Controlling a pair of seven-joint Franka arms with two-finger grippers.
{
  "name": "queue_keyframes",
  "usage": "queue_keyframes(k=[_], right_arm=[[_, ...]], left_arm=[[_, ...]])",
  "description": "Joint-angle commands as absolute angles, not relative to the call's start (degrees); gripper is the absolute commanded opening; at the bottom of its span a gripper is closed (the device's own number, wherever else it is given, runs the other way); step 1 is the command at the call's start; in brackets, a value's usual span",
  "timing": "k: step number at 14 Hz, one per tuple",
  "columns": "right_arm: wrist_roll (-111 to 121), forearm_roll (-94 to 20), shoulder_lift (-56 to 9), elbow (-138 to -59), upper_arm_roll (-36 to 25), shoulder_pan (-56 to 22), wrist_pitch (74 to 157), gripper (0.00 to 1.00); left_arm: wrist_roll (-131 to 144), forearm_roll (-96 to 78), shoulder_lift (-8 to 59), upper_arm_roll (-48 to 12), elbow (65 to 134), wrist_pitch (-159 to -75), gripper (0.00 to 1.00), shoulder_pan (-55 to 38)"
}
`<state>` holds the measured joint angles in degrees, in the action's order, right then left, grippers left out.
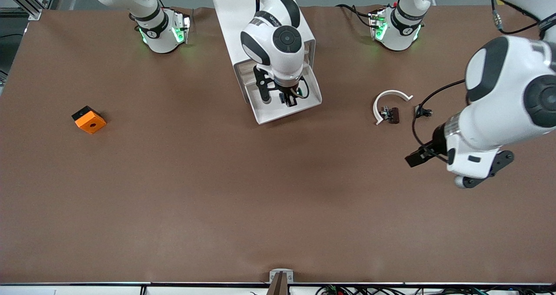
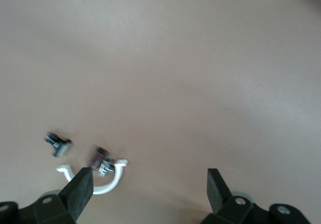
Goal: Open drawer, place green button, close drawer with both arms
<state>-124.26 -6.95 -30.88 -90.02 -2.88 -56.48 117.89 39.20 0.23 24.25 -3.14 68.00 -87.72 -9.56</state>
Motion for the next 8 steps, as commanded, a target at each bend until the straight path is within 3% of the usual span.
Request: queue_keyframes(k=[1,8], right_arm=[[-125.59,-7.91,-32.96,-87.80,-3.34,-57.83,117.51,0.00],[-126.65,-8.61,-37.53,-83.85,-3.43,-60.20,118.65,0.00]], left_arm=[[29.13,1.93,18.91,-3.43,71.71,-86.40,1.00,-7.74],[14.42,1.58,7.67,-3.69,81.19,-87.01,1.00,-3.43]])
